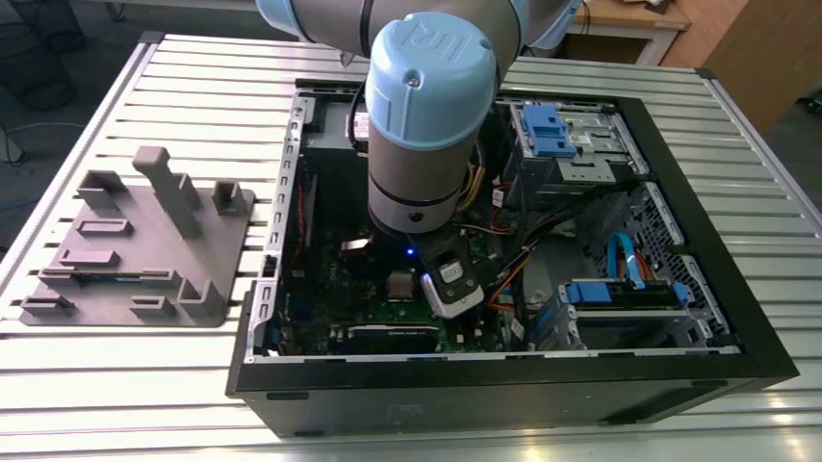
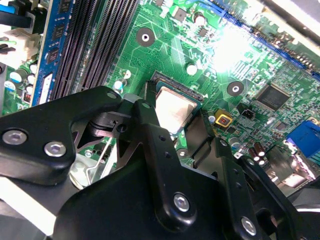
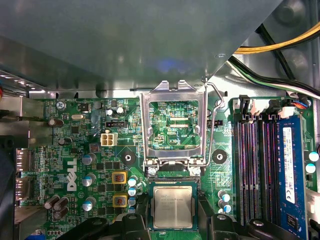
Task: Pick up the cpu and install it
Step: 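Place the cpu into insertion slot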
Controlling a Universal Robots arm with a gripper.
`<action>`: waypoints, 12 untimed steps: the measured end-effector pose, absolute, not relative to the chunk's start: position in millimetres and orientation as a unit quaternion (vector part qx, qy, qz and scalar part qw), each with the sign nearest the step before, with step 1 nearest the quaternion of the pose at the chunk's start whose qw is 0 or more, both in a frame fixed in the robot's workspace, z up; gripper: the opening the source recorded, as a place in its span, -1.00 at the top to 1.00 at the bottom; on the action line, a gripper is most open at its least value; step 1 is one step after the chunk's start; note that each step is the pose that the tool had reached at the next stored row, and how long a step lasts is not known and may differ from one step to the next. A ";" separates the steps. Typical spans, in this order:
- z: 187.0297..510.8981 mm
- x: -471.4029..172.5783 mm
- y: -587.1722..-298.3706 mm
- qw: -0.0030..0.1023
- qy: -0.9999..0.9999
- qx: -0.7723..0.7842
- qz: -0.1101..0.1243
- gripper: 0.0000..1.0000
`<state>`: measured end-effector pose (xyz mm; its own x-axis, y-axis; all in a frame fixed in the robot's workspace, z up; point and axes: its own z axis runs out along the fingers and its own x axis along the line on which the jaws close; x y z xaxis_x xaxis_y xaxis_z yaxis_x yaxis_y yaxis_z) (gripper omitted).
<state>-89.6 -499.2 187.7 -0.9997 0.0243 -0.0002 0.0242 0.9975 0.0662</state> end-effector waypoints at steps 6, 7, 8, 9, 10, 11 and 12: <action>188.3 -89.6 -499.2 0.001 0.999 0.012 0.033 0.06; 188.3 -89.6 -499.2 0.001 0.999 0.012 0.033 0.06; 188.3 -89.6 -499.2 0.001 0.999 0.012 0.033 0.06; 188.4 -89.5 -499.2 0.001 0.999 0.012 0.033 0.06; 188.5 -89.6 -499.2 0.000 0.999 0.012 0.033 0.06; 188.5 -89.6 -499.2 0.000 0.999 0.012 0.033 0.06; 188.5 -89.6 -499.2 0.001 0.999 0.012 0.033 0.06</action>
